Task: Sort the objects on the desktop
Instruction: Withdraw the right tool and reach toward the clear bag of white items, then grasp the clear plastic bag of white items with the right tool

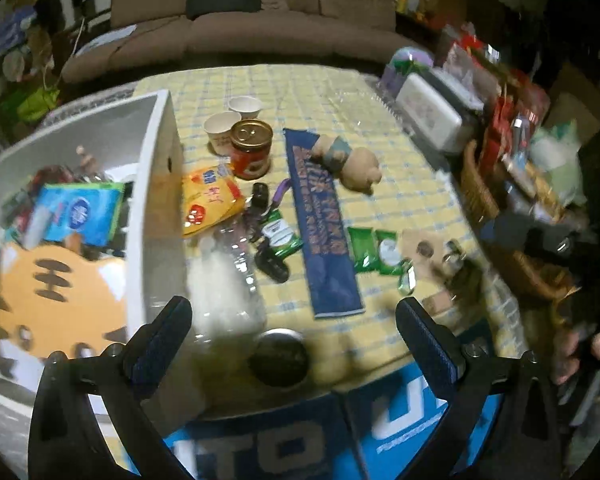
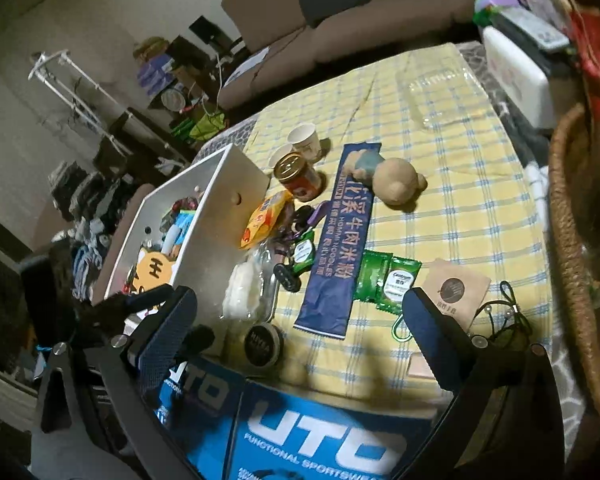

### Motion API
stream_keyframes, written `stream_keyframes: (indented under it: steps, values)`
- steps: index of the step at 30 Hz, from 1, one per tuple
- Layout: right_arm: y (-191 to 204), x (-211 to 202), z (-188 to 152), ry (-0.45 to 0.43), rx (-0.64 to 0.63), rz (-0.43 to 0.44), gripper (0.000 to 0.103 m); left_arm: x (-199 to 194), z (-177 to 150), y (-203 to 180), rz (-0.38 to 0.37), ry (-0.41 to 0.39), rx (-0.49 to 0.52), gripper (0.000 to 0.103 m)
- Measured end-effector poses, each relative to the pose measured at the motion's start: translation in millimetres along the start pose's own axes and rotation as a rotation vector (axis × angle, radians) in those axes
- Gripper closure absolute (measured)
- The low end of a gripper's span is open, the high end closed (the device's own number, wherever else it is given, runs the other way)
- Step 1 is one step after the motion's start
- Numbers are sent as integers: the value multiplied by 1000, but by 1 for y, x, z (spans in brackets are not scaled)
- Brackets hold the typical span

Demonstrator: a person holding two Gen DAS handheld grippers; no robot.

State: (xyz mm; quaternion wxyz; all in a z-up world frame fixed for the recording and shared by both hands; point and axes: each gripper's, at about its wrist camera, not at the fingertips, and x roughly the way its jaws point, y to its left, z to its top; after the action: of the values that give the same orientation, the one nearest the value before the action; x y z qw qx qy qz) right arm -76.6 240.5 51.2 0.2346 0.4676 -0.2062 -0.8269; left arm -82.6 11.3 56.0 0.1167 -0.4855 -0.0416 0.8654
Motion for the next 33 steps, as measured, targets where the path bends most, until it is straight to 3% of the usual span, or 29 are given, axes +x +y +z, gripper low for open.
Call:
stream_keyframes:
  steps: [2, 4, 8, 9, 11, 15, 20, 30, 31, 32, 33]
  values:
    - [-7, 8, 0, 20, -4, 20, 0, -4, -6, 3, -42, -26, 1, 0]
    - [-7, 18, 0, 47, -45, 36, 7, -12, -14, 6, -61, -58, 21, 0]
    - [3, 42, 6, 103, -122, 27, 33, -35, -24, 11, -155, -137, 31, 0]
    - [5, 47, 7, 116, -135, 33, 44, -40, -25, 10, -174, -149, 41, 0]
    - [17, 60, 12, 151, -186, 44, 53, -46, -26, 8, -188, -173, 60, 0]
    - [48, 87, 24, 201, -319, -33, 53, -52, -29, 3, -198, -193, 92, 0]
    - [65, 125, 40, 266, -374, -94, 56, -58, -36, 3, -243, -216, 112, 0]
    - [65, 206, 30, 379, -415, -214, 59, -48, -35, 29, -323, -187, 9, 0]
    - [65, 210, 29, 383, -423, -220, 62, -47, -35, 32, -321, -182, 1, 0]
    - [65, 213, 28, 384, -423, -215, 72, -47, -36, 33, -317, -182, -1, 0]
    - [64, 213, 28, 381, -415, -207, 88, -46, -36, 33, -311, -183, -1, 0]
